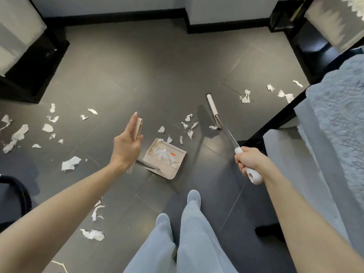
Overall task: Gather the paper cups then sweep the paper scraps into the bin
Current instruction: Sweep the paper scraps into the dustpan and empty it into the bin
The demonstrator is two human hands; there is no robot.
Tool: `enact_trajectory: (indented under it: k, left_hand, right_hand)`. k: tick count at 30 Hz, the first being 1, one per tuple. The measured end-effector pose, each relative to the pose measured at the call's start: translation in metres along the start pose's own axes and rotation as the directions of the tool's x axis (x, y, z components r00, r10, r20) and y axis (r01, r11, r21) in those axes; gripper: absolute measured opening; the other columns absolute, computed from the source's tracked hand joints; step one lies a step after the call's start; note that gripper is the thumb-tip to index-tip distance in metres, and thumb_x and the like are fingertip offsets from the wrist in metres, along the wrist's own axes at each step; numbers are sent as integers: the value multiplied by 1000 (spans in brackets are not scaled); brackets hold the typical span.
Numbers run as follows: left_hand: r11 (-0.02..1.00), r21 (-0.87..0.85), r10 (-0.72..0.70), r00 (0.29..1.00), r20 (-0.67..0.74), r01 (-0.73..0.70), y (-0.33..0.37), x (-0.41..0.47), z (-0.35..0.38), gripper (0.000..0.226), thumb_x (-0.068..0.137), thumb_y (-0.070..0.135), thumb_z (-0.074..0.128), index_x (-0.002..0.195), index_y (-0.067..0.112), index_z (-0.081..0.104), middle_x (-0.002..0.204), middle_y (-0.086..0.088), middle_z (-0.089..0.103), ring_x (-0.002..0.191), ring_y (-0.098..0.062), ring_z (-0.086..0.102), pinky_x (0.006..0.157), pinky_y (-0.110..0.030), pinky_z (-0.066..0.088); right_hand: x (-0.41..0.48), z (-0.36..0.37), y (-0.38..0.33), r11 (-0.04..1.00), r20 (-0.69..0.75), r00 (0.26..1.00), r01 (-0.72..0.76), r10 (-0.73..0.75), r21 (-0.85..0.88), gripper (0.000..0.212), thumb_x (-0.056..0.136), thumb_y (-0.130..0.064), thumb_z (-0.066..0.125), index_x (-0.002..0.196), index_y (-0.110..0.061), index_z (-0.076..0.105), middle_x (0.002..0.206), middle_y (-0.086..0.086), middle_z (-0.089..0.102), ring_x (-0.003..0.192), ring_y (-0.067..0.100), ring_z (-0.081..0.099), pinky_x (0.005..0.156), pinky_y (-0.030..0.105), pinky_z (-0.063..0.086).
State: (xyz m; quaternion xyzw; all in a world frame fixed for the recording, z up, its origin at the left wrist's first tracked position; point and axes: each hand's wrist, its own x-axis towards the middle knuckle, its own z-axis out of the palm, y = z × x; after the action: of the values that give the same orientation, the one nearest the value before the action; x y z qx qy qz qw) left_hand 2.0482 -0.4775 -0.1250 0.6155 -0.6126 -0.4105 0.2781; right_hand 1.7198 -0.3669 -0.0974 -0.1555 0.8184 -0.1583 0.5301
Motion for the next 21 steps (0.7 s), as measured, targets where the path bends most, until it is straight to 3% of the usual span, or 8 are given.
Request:
enact_trajectory:
  k: [3, 5, 8, 11, 14, 21]
  left_hand:
    - [999, -17, -47, 999, -15, 47, 3, 9, -4, 74, 91, 1, 55, 142, 51, 33, 121, 43, 48, 114, 21, 45, 96, 2, 28]
    - [998, -3, -56, 998, -43, 56, 6, 17, -6, 75, 91, 2, 56, 138, 56, 36, 127, 29, 52, 103, 25, 50, 88, 4, 31]
    - [998, 10, -67, 992, -102, 69, 7, 24, -10, 77, 90, 1, 58, 130, 63, 36, 127, 26, 52, 96, 32, 46, 78, 8, 30]
    - [996, 10, -92, 988, -120, 94, 4, 26, -15, 79, 90, -1, 57, 128, 65, 36, 127, 27, 54, 110, 25, 45, 88, 5, 31]
    - [992, -43, -122, 984, -127, 117, 3, 23, -17, 79, 90, -6, 55, 126, 63, 40, 118, 41, 53, 118, 16, 47, 92, 2, 33]
    - [991, -28, -136, 969, -205, 133, 0, -1, -21, 73, 90, -7, 57, 132, 50, 39, 117, 31, 53, 105, 29, 45, 86, 6, 30]
  right_hand:
    - [38, -8, -15, 990, -30, 999, 21, -25, -141, 11, 80, 0, 41, 83, -9, 48, 52, 7, 47, 39, 15, 40, 43, 24, 35]
    - [60, -8, -28, 985, -8, 1000, 18, -20, -173, 10, 81, 0, 41, 79, -7, 47, 54, 9, 48, 44, 19, 42, 49, 29, 36]
    - [81, 1, -50, 997, 44, 998, -45, 47, -62, 15, 82, 3, 38, 81, -9, 47, 49, 4, 43, 38, 15, 37, 38, 20, 32]
    - [86, 16, -73, 993, 118, 990, -65, 77, -101, 18, 80, 3, 37, 82, -11, 47, 39, 0, 40, 30, 12, 33, 35, 13, 30]
    - [88, 28, -96, 971, 197, 979, -2, 51, -241, 14, 78, 1, 37, 77, -10, 46, 40, 2, 43, 31, 13, 36, 38, 16, 33]
    - [56, 70, -111, 828, 375, 927, 196, 18, -525, 17, 75, 2, 37, 81, -5, 51, 56, 7, 51, 48, 21, 46, 52, 30, 39]
